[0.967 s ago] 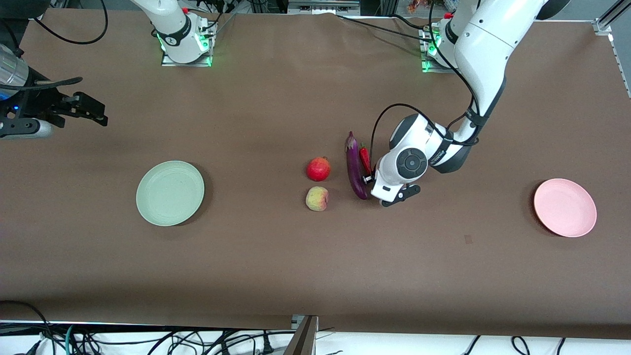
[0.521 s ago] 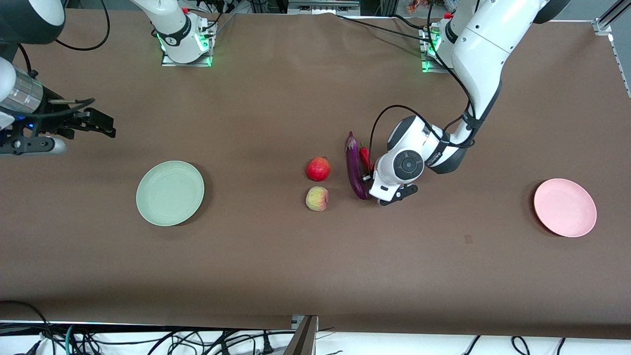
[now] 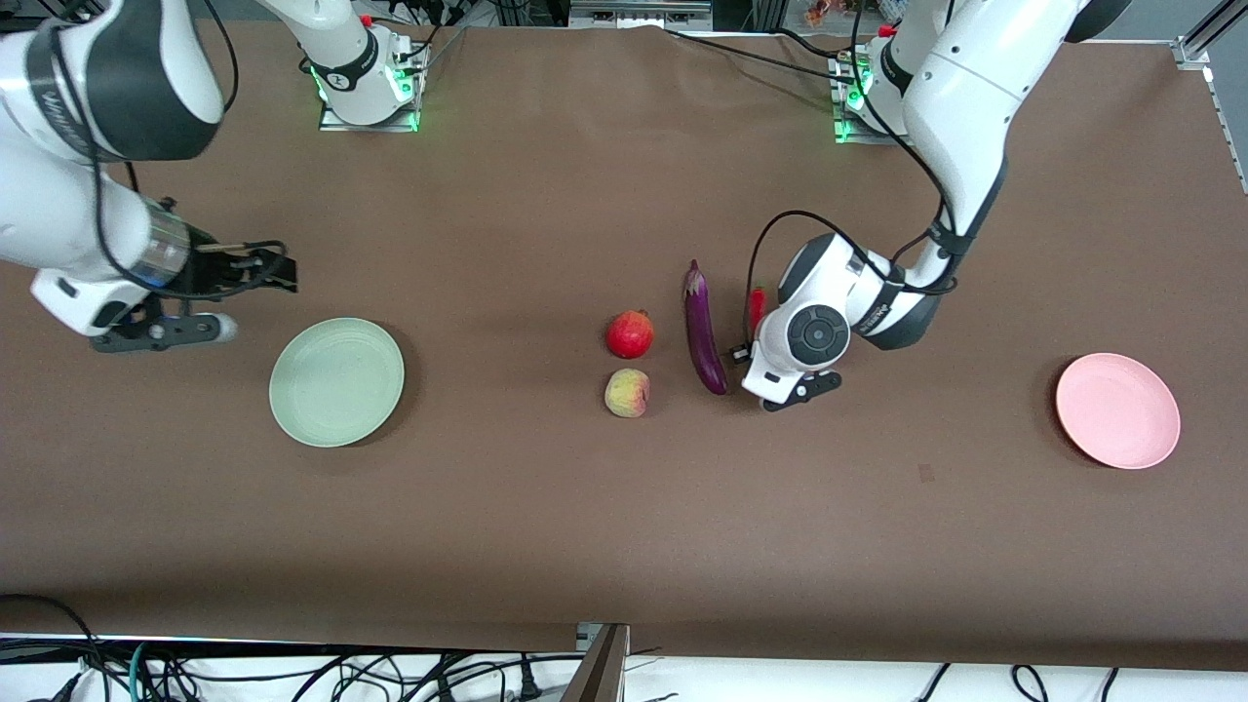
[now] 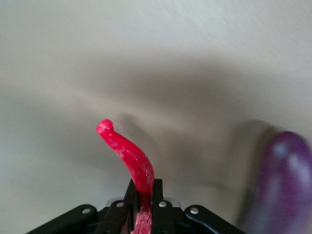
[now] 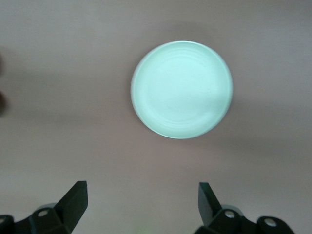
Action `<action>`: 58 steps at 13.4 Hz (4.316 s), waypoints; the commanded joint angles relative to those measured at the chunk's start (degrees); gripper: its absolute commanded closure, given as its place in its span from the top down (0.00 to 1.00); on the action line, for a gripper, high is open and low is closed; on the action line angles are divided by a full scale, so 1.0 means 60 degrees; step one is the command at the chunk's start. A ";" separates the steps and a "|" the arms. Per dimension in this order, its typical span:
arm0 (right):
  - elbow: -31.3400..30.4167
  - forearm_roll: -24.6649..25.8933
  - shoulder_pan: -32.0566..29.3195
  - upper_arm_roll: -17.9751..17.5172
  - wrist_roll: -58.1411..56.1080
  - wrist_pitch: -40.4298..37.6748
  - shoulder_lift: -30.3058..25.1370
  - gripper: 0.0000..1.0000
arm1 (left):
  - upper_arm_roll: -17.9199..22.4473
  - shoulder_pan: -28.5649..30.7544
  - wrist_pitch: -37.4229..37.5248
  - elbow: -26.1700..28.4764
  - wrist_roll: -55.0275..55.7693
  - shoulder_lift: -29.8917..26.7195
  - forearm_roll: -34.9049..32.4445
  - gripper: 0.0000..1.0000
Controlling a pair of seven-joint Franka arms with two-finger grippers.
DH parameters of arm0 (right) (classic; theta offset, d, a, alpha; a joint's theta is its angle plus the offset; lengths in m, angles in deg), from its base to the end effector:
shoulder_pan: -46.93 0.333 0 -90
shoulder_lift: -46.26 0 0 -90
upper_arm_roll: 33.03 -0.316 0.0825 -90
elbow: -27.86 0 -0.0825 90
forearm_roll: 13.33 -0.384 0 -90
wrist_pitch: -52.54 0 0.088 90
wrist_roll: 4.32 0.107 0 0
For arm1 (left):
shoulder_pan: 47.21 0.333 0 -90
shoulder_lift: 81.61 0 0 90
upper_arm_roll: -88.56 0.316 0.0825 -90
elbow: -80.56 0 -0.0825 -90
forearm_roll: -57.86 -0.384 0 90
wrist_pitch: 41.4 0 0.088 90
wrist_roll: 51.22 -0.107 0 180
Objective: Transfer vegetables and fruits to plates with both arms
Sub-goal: 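Carry the chili toward the pink plate while the right gripper reaches the apple, then lower the chili onto the pink plate while the right gripper grasps the apple, then carry the apple to the green plate while the left gripper grasps the eggplant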
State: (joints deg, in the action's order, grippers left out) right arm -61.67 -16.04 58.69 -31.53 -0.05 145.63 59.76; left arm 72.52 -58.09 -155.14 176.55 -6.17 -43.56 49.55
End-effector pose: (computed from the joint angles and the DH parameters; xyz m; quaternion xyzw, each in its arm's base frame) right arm 0.6040 0.1157 0.4944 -0.9948 -0.0488 0.0884 0.0092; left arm 0.5826 -0.2690 0.2056 -0.9778 -0.1300 0.1474 0.0720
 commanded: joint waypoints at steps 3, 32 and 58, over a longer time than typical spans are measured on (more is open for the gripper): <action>0.0184 -0.0498 0.2093 0.0000 0.3573 0.1752 0.1321 1.00 | 0.0153 0.0495 0.2343 -0.0895 -0.2479 -0.0366 -0.2374 0.00; 0.0199 -0.0779 0.5863 0.0233 0.9720 0.7370 0.4812 0.29 | -0.2522 0.6150 0.2796 -0.0954 -1.2212 -0.1025 -0.4313 1.00; -0.2672 -0.2724 0.3257 0.4893 -0.2570 0.4584 0.3447 0.63 | -0.3025 0.1932 -0.5608 0.2400 -0.0156 0.0424 -0.0123 0.96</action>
State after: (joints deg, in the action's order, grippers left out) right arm -76.63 -29.41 79.82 -1.81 -12.33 171.79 80.59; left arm 53.74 -45.99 -186.46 189.48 -8.70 -40.49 49.98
